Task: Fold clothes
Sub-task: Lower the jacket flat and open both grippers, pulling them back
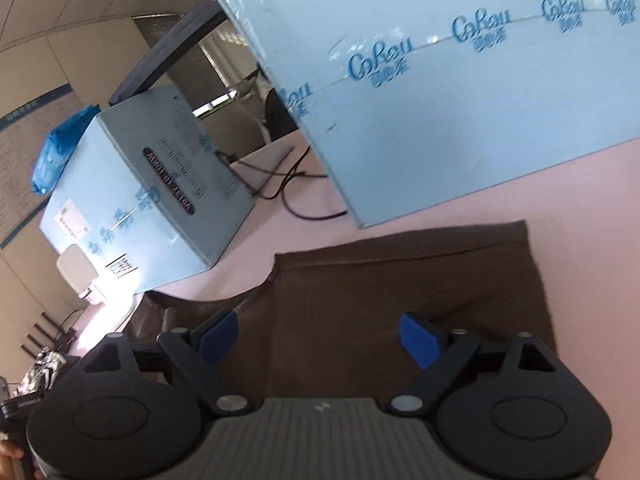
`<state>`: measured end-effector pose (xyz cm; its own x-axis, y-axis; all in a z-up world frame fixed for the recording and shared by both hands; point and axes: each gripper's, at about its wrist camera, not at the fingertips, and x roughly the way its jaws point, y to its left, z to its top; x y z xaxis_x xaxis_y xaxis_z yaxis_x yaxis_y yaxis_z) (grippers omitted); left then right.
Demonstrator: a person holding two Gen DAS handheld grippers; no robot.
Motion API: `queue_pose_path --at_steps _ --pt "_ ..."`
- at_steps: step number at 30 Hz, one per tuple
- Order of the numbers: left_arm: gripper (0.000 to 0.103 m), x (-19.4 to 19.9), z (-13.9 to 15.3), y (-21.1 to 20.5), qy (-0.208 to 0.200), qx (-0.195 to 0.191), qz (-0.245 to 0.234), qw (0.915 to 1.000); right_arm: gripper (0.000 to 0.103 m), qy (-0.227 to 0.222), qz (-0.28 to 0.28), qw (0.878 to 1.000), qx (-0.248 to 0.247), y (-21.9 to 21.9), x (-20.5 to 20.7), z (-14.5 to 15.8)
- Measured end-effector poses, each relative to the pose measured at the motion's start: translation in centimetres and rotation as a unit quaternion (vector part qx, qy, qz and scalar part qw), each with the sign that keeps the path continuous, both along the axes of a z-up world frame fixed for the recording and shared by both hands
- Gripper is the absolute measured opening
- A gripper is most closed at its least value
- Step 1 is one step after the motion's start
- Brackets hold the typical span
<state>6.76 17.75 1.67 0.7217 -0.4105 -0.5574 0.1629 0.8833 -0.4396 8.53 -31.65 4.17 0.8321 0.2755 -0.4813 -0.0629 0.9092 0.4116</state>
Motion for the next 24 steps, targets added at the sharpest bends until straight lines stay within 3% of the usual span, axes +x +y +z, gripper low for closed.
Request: queue_pose_path --at_steps 4,8,10,11,13,17,19,21,24 --pt "0.039 -0.2 -0.1 -0.3 -0.010 0.015 0.004 0.9998 0.093 0.003 0.026 1.000 -0.016 0.1 -1.0 0.8" --pt "0.038 -0.9 0.1 -3.1 -0.041 0.120 -0.011 0.9919 0.094 0.011 0.020 0.996 -0.085 2.4 -1.0 0.3" --pt "0.027 -1.5 0.0 -4.7 -0.059 0.182 -0.016 0.9813 0.094 0.026 0.017 0.994 -0.101 2.8 -0.6 -0.7" --pt "0.024 -1.8 0.1 -4.9 -0.062 0.195 -0.017 0.9788 0.094 0.029 0.016 0.994 -0.104 3.0 -0.4 -1.3" --pt "0.012 -2.0 0.5 -4.0 -0.053 0.171 -0.020 0.9837 0.095 0.015 0.018 0.992 -0.121 3.4 -0.4 -2.2" --pt "0.008 -2.6 0.9 -1.7 -0.031 0.120 -0.012 0.9923 0.097 0.002 0.024 0.985 -0.173 4.8 -0.7 -2.8" --pt "0.008 -3.7 0.7 -1.7 -0.030 0.160 -0.017 0.9865 0.098 0.004 0.026 0.985 -0.168 4.7 -0.6 -2.8" --pt "0.008 -4.5 0.3 -1.8 -0.031 0.172 -0.022 0.9843 0.099 0.003 0.028 0.987 -0.158 4.4 -0.7 -2.8" --pt "0.008 -5.9 0.0 -1.1 -0.030 0.156 -0.015 0.9872 0.099 0.001 0.032 0.988 -0.152 4.3 -0.7 -2.8"
